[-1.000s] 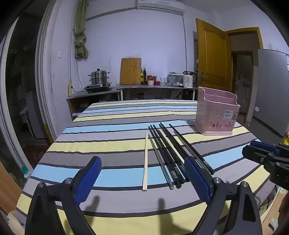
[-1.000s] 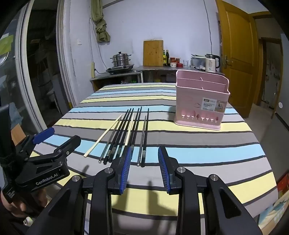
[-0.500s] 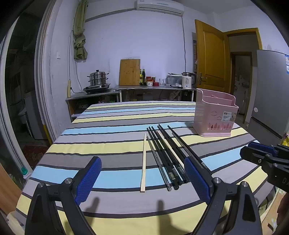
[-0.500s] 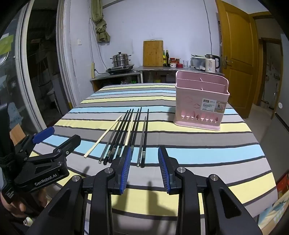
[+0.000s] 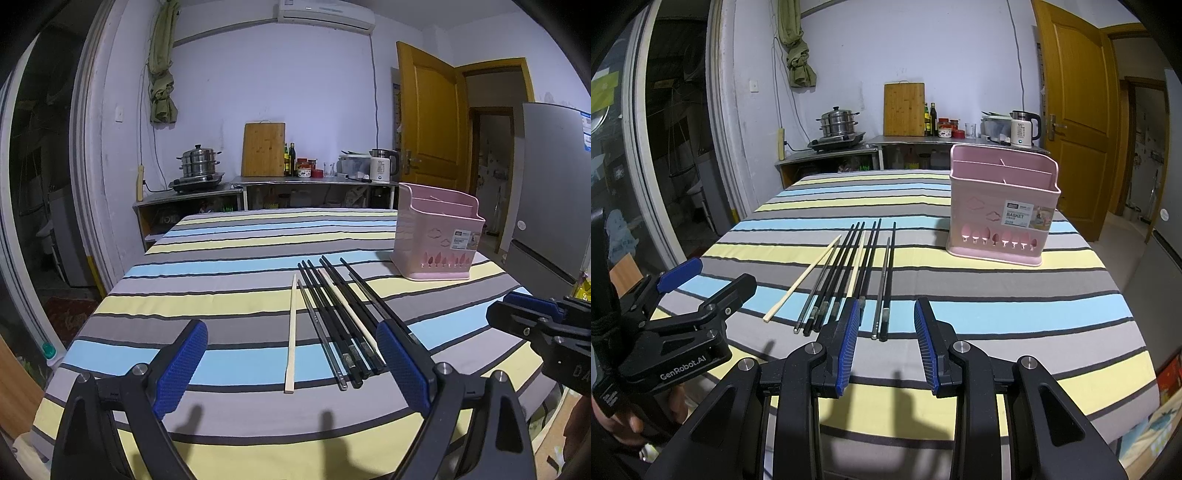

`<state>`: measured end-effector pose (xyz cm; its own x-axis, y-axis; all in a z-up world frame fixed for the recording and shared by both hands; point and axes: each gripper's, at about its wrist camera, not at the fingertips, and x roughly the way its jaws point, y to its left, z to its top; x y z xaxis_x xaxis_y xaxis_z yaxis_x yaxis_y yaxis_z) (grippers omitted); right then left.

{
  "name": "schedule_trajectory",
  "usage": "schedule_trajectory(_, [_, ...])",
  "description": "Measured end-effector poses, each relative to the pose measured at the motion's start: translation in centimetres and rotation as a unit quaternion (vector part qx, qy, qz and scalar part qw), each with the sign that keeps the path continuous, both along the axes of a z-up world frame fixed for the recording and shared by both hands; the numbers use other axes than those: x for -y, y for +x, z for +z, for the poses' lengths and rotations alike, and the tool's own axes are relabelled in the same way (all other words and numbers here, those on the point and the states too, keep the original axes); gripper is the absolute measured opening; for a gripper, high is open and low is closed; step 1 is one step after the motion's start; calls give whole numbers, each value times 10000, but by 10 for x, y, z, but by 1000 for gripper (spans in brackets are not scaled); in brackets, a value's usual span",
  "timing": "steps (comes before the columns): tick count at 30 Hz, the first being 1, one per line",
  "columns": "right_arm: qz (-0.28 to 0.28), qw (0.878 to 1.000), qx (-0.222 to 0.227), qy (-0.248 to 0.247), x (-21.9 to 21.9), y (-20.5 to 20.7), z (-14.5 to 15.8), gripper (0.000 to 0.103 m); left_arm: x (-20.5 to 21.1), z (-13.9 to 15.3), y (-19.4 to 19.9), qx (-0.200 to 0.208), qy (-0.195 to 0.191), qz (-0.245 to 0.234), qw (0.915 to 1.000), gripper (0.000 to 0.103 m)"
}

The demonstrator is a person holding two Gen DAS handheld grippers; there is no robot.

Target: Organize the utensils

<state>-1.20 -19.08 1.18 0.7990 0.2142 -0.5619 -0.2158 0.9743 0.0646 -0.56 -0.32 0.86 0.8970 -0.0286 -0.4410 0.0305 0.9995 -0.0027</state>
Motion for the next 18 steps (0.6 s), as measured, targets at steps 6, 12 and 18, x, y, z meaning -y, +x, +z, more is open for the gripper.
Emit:
schedule_trajectory(6, [-4,10000,1,-5,0,0,-1,32,1,0,1,-9,0,-3,10000,93])
schedule_trajectory(12, [-2,10000,-1,6,1,-1,0,32,0,0,0,0,5,-3,10000,93])
schedule_trajectory(18, [-3,10000,2,5,1,-1,-1,32,1,1,0,5,16,-15,10000,93])
